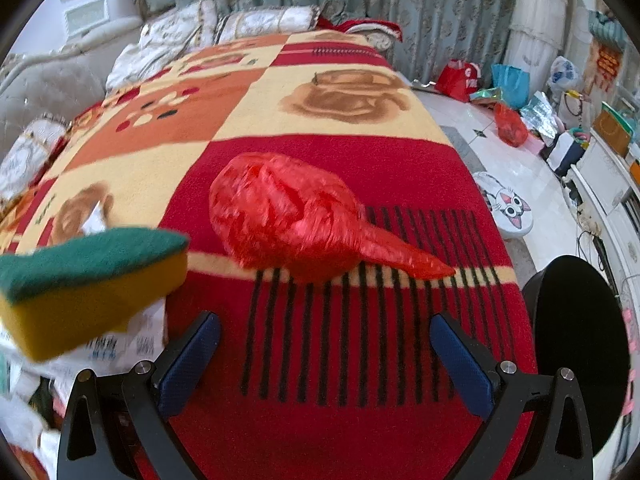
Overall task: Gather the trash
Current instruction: 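Move both tools over the pile of trash on the bed, then grasp the teal tissue pack with the left tool while the right tool grasps white crumpled tissue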
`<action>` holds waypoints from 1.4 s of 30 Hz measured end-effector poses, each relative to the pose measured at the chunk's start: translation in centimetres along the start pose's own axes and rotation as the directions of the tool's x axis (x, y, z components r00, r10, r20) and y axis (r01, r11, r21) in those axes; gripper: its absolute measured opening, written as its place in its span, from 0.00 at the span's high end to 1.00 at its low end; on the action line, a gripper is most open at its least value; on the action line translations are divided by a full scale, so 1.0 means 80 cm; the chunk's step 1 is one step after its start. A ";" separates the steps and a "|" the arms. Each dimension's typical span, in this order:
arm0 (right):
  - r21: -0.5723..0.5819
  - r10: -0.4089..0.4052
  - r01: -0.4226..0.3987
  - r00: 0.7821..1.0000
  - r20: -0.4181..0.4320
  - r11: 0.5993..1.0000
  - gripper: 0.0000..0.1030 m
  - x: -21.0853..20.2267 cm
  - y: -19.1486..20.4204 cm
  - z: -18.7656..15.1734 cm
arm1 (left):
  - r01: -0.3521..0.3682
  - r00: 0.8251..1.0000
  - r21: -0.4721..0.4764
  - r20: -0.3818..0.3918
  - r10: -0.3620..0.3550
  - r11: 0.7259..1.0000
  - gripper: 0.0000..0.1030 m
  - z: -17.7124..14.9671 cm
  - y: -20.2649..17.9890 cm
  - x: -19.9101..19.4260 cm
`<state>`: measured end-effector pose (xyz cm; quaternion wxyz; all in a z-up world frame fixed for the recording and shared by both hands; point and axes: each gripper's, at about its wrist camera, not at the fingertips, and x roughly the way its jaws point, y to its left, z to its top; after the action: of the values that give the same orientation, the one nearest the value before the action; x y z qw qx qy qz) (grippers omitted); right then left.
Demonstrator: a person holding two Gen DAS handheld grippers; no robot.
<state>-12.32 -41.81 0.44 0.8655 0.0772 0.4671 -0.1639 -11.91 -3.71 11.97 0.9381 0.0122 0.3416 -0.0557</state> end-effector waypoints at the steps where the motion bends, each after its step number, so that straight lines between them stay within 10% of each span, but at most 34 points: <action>1: -0.014 -0.016 0.016 1.000 0.017 1.000 0.00 -0.012 0.001 -0.003 | 0.011 1.000 0.009 0.004 -0.011 1.000 0.00 -0.002 -0.007 -0.006; 14: -0.035 0.079 -0.074 0.972 0.223 0.997 0.00 -0.166 0.035 -0.008 | 0.098 0.993 0.033 0.058 -0.100 0.995 0.00 -0.003 -0.064 -0.050; 42: -0.095 0.125 -0.098 0.931 0.344 0.991 0.00 -0.245 0.065 -0.018 | 0.118 0.989 0.036 0.083 -0.121 0.992 0.00 0.002 -0.081 -0.070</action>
<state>-21.58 -32.39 15.86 0.9448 0.0401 0.3070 -0.1075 -16.78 -9.65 15.79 0.9465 0.0039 0.3005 -0.1177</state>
